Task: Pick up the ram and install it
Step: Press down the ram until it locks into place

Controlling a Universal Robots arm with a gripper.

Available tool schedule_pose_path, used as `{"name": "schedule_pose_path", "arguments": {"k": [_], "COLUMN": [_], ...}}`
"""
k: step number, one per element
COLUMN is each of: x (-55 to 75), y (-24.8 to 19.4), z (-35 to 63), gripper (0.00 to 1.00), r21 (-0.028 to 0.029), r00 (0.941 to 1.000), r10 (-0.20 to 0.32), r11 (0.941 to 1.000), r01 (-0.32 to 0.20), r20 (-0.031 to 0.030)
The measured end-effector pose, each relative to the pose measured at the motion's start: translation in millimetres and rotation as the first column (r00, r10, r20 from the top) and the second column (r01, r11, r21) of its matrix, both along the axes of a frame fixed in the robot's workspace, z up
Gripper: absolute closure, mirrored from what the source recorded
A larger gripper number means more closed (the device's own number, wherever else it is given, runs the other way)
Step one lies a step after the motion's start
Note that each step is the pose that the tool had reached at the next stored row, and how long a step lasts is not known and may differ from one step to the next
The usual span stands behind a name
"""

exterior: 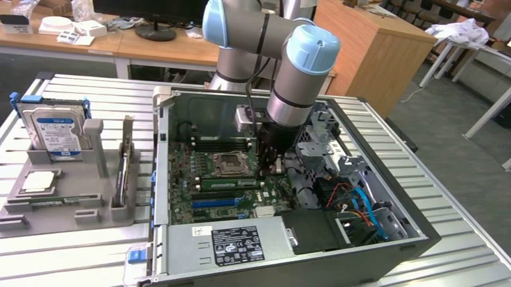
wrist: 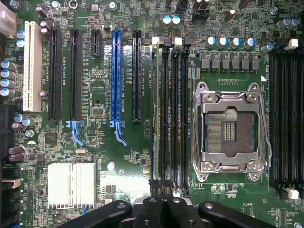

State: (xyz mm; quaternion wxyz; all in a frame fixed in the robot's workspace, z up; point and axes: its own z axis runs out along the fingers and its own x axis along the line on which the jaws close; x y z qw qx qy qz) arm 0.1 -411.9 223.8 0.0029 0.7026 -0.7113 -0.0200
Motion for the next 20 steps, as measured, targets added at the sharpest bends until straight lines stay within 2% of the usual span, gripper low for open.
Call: {"name": "schedule_pose_path", "arguments": {"k": [15,17,20], "x": [0.0,0.1,0.0], "y": [0.0,0.2,0.0], "z": [-0.9,0.3,4.5], "gripper": [0.89,0.89,0.89], "r21": [0.0003,0.0014,0.0002], "r00": [1.0,1.0,1.0], "r10": [0.0,0.0,0.0], "r11": [1.0,1.0,1.0], "r01": [0.0,0.0,0.0], "r20": [0.0003,0.0006,0.0002]}}
